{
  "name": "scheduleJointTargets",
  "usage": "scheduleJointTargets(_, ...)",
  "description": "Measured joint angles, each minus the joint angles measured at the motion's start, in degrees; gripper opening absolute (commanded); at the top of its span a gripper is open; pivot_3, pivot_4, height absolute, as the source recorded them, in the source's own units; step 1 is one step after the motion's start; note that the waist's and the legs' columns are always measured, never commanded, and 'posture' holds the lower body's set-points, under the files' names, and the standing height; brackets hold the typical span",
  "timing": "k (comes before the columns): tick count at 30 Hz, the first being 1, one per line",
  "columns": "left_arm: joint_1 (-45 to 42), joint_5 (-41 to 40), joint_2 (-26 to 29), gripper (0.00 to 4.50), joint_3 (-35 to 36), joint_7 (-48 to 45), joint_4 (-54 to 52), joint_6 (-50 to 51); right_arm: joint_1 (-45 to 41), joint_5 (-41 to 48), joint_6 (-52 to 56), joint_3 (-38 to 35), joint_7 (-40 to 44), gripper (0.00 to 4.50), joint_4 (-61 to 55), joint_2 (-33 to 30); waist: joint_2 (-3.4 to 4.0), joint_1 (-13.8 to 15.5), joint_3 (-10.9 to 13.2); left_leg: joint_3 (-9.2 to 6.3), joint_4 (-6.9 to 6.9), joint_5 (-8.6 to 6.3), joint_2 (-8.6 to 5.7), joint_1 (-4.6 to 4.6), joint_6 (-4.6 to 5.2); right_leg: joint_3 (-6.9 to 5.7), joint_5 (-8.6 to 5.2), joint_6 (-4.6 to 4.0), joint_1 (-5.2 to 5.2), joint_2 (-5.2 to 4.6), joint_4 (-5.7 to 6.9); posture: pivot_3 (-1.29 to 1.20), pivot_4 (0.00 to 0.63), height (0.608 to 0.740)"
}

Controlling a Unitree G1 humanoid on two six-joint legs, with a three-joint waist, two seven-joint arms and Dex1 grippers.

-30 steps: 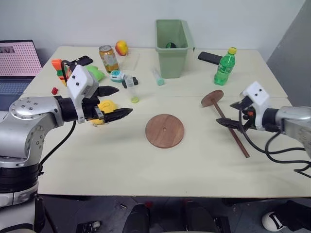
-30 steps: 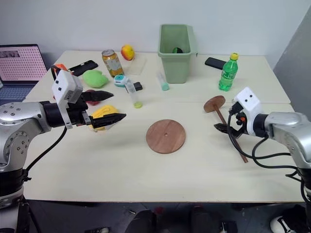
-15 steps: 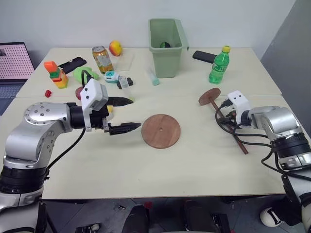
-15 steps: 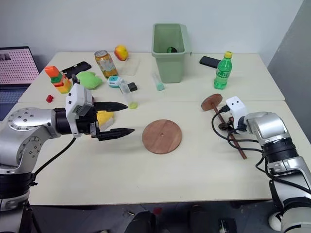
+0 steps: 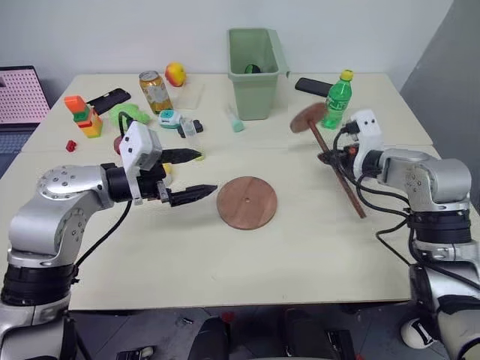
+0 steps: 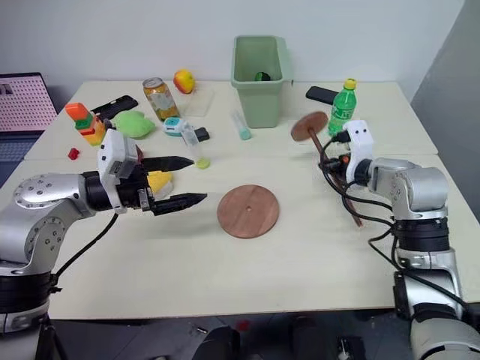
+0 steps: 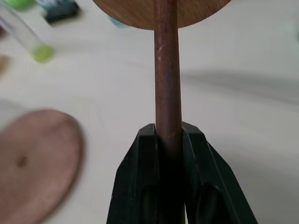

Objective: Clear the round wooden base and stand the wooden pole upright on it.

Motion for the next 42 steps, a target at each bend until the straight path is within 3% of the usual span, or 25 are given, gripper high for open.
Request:
scheduleJointTargets(3, 1.89, -3.44, -1.21, 4.50, 0.53, 0.23, -3.12, 1.14, -0.11, 2.47, -7.56, -1.09, -1.89, 0.26, -6.45, 7.59, 0.02, -0.21, 0.01, -0.03, -0.07, 0.01, 0.02, 0.00, -0.02, -0.03, 0.00, 0.00, -0.05, 0.02, 0.03, 0.00, 0.150, 0.740)
scheduleJointTargets(7, 4.94, -3.70, -1.21, 4.50, 1.23, 1.52, -4.69, 0.68, 3.56, -2.94, -24.82, 3.37, -6.03, 0.26, -9.56, 16.59, 0.05, -0.19, -0.04, 0.01, -0.10, 0.01, 0.01, 0.09, -0.02, 0.02, 0.00, 0.00, 0.00, 0.00, 0.02, 0.00, 0.150, 0.740)
scheduleJointTargets(11, 9.71, -1.93, -1.65, 4.50, 0.59, 2.47, -5.58, -1.23, 11.25, -12.02, -43.54, 13.48, -8.80, 0.26, -4.46, 24.13, 0.07, -0.26, -0.03, 0.06, -0.19, 0.09, -0.01, 0.12, -0.16, 0.08, 0.00, 0.00, -0.05, 0.00, 0.02, 0.00, 0.150, 0.740)
scheduleJointTargets(14, 12.60, -1.09, -2.66, 4.50, 0.13, 2.94, -6.12, -2.95, 12.69, -15.06, -51.46, 16.48, -9.16, 0.26, 0.10, 26.55, 0.06, -0.03, -0.03, 0.04, -0.19, 0.16, -0.04, 0.11, -0.28, 0.07, 0.00, 0.00, -0.03, -0.04, 0.01, 0.00, 0.150, 0.740)
scheduleJointTargets(24, 15.75, -1.24, -3.46, 4.50, -0.27, 3.72, -8.36, -3.40, 12.60, -17.38, -69.69, 17.91, -9.26, 0.26, 13.03, 31.11, 0.06, -0.12, -0.04, 0.06, -0.56, 0.18, 0.00, 0.33, -0.31, 0.11, 0.01, -0.01, -0.02, -0.01, 0.01, 0.00, 0.150, 0.740)
scheduleJointTargets(42, 14.59, -1.86, -3.39, 4.50, -1.00, 3.56, -8.68, -3.08, 10.93, -17.33, -78.78, 18.93, -11.05, 0.26, 21.60, 31.14, 0.06, -0.24, -0.04, 0.07, -0.58, 0.18, 0.01, 0.37, -0.32, 0.11, 0.01, -0.01, -0.01, 0.00, 0.01, 0.00, 0.150, 0.740)
